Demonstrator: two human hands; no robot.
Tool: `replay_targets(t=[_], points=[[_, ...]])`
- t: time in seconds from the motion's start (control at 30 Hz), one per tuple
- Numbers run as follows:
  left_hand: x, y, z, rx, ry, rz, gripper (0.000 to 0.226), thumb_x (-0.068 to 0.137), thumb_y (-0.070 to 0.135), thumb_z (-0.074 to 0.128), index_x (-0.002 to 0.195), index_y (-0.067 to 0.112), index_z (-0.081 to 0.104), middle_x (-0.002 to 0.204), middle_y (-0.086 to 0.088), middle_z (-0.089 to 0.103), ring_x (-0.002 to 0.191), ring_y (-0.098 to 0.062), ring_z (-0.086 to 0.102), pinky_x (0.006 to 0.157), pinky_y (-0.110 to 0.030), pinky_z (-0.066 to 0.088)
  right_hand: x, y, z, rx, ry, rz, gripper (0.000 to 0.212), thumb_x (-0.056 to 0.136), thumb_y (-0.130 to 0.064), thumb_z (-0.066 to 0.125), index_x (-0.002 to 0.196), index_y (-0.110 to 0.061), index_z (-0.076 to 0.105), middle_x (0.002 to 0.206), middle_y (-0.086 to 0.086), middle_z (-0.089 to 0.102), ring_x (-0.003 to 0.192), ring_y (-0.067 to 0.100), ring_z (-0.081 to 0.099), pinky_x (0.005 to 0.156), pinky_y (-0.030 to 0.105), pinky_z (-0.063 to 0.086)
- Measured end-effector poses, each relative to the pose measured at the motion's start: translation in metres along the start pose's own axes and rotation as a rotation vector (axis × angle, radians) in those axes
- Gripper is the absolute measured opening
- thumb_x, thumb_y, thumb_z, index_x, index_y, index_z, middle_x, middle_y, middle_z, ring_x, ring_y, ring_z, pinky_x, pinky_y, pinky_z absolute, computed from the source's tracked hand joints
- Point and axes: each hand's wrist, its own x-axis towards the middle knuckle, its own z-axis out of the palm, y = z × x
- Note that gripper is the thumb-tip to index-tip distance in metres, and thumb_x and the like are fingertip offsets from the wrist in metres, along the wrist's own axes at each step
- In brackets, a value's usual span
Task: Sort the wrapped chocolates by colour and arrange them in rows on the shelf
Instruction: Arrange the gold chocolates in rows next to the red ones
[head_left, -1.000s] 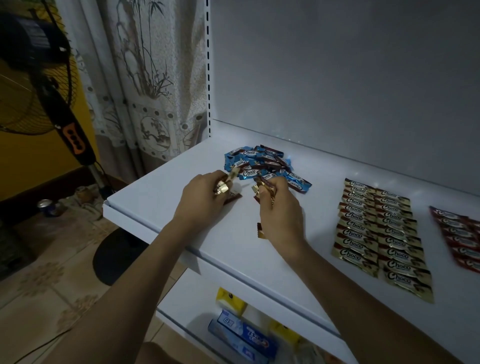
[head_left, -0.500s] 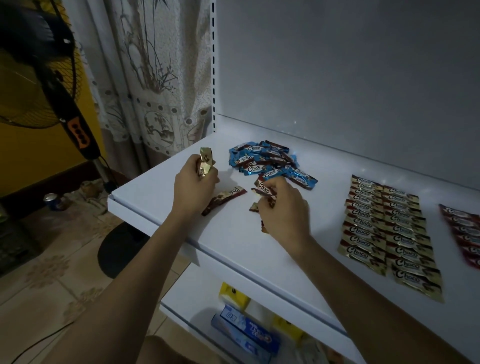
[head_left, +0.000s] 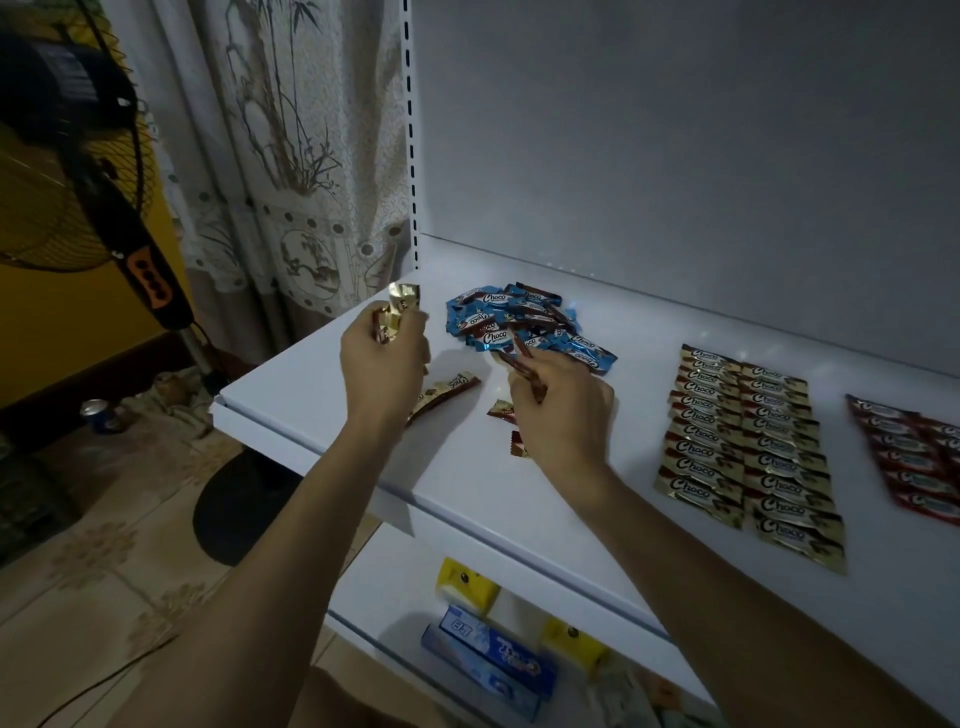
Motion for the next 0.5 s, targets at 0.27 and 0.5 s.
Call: replay_targets(t=[0.27, 0.5], points=[[-0.047, 0.012, 0.027, -0.222, -0.106, -0.291, 0.016, 0.092, 0.024, 0.064, 0.08, 0.014, 0.059, 0.048, 0.004, 0.05, 0.042, -0.008, 0.04, 0.039, -0.019, 0.03, 0.017, -0.009, -0.019, 0.311, -0.141, 0.096, 0.024, 0.091, -0.017, 0.061, 0.113, -0.013, 0.069, 0.108, 0.001, 0.07, 0.096, 0.013, 0.062, 0.085, 0.025, 0.049], [-0.063, 0.018, 0.036, -0.194, -0.127, -0.401, 0.019, 0.082, 0.03, 0.075, 0.077, 0.016, 0.063, 0.059, 0.002, 0.054, 0.047, -0.009, 0.043, 0.045, -0.022, 0.035, 0.001, -0.006, -0.082, 0.873, -0.257, 0.379, 0.016, 0.092, -0.004, 0.058, 0.104, -0.01, 0.067, 0.092, 0.008, 0.072, 0.065, 0.011, 0.07, 0.056, 0.013, 0.049]])
